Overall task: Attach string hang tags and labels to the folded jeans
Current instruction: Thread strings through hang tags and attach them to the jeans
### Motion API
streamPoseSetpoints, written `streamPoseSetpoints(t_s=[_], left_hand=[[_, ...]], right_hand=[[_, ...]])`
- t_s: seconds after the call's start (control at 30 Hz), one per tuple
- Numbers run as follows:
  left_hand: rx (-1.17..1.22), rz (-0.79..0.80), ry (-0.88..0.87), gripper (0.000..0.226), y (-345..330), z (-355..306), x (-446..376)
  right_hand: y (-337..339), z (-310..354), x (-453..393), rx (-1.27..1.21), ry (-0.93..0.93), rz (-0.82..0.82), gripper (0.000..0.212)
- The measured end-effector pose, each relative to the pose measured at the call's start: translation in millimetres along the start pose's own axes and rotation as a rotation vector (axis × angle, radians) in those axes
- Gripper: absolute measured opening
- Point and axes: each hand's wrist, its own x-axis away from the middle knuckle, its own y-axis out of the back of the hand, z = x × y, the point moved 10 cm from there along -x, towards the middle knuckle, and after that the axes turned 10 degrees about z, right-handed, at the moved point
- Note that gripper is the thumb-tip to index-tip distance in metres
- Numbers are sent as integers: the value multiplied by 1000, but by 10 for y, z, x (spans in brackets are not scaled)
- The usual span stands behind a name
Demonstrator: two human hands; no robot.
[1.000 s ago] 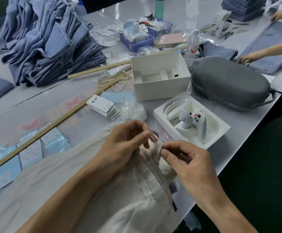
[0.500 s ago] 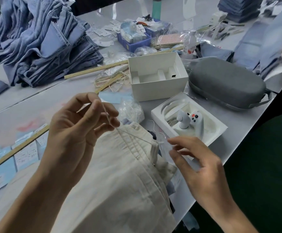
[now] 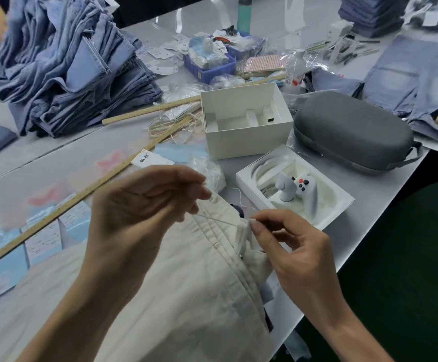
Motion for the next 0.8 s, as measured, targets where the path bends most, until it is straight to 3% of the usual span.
streamPoseSetpoints(t_s=[0.17, 0.4, 0.5, 0.67, 0.8], left_hand=[[-207, 174, -12, 16, -460, -6, 17], [-237, 187, 8, 24, -647, 88, -15], [-214, 178, 35, 26, -617, 143, -17], [-222, 206, 43, 31, -599, 171, -6], [-215, 226, 31, 31, -603, 154, -11]], right_hand=[[157, 177, -12, -255, -5, 20, 12], [41, 66, -14, -527, -128, 47, 33], [-4, 87, -13, -535, -129, 70, 36], [43, 118, -32, -378, -103, 67, 16], [47, 186, -72, -265, -73, 119, 12]])
